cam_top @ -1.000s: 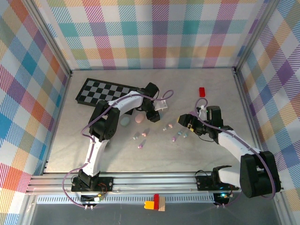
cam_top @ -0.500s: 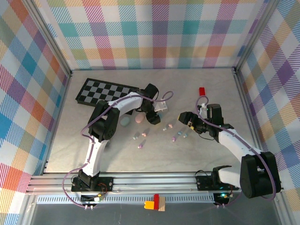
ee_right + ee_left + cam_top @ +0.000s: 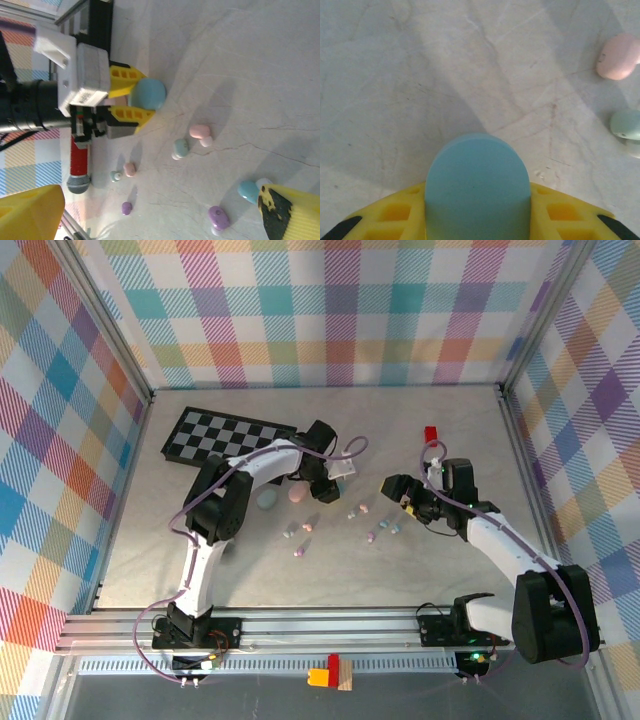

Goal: Insert wireless bluetooth earbuds into charging case

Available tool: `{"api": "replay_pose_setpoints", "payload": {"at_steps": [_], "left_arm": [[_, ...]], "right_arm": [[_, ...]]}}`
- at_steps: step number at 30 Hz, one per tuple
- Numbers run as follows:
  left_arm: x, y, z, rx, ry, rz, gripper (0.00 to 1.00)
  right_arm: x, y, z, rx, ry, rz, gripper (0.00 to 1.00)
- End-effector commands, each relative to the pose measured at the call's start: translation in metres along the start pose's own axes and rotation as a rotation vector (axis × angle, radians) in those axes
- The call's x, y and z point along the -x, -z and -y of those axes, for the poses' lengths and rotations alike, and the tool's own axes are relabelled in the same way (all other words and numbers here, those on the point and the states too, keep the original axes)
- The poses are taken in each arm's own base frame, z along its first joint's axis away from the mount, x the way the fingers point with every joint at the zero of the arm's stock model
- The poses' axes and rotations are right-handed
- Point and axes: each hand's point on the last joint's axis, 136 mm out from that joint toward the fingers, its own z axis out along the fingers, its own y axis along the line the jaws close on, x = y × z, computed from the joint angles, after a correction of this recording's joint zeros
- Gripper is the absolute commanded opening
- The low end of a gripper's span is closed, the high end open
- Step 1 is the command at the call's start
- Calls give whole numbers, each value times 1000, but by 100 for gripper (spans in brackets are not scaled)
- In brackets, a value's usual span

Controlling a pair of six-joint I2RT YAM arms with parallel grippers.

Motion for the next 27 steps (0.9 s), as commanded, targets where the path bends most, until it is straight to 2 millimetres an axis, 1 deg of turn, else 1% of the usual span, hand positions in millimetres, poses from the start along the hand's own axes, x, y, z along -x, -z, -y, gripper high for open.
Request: {"api": "replay_pose_setpoints", "payload": {"at_steps": [1,4,7,10,14,17,20,24,27], "left_arm": [[30,34,7,20,-23,134,33],[49,57,12,34,-48,234,33],[62,78,22,24,-77,315,33],[75,96,34,7,-106,371,33],[85,113,55,-31,-159,415,34],[92,120,69,-49,-204,437,34],[93,121,79,-72,-224,426,34],[94,119,86,-87,-245,408,34],[94,116,90,-99,-252,400,34]], "right_arm": [[4,2,-22,67,-6,-25,99],[7,1,-30,112,-8,-24,99],[7,-1,-43,179,-19,-63,100],[6,-6,-55,257,-53,-116,88],[7,-12,-64,332,-86,-158,72],[7,-13,-71,379,-84,-189,63],[7,-12,-78,417,-73,-201,59],[8,-11,-88,452,-58,-207,59],[8,-13,-92,459,-53,-215,61]]}}
